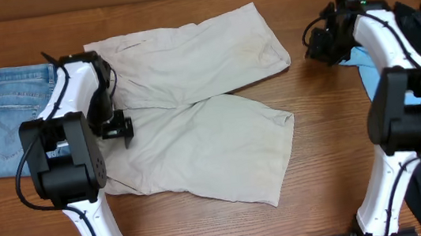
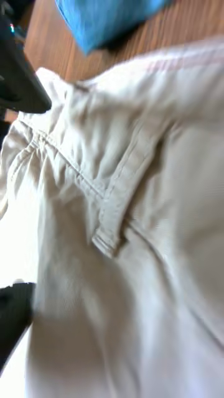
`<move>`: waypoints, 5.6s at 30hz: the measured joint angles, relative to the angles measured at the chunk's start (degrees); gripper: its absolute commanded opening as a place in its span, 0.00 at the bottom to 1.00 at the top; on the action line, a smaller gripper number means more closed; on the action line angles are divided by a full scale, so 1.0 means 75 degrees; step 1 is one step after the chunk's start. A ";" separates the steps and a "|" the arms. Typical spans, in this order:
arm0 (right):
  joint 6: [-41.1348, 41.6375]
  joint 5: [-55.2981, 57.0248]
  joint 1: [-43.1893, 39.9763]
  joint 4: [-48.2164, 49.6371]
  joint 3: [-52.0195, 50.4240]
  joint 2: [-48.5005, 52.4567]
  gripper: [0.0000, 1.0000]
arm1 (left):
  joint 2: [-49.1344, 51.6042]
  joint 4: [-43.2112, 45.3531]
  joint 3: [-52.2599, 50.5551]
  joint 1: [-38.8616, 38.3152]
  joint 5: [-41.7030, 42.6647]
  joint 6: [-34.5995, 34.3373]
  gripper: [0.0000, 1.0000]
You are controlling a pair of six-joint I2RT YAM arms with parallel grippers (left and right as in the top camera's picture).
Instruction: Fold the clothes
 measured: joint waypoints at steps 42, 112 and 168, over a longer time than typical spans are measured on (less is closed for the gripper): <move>0.2404 0.1177 0.3652 -0.0370 -0.6545 -0.6991 0.60 | -0.6420 0.4538 -0.5904 0.3494 0.2197 -0.0927 0.87; 0.2576 -0.2742 0.3652 0.2381 -1.0162 -0.6368 0.33 | -0.6327 0.5884 -0.7857 0.3497 0.1996 -0.1507 0.04; 0.1169 0.1291 0.2996 0.0245 -0.3672 -0.6006 0.04 | -0.7673 0.1801 -0.3652 0.3424 0.3579 -0.0119 0.04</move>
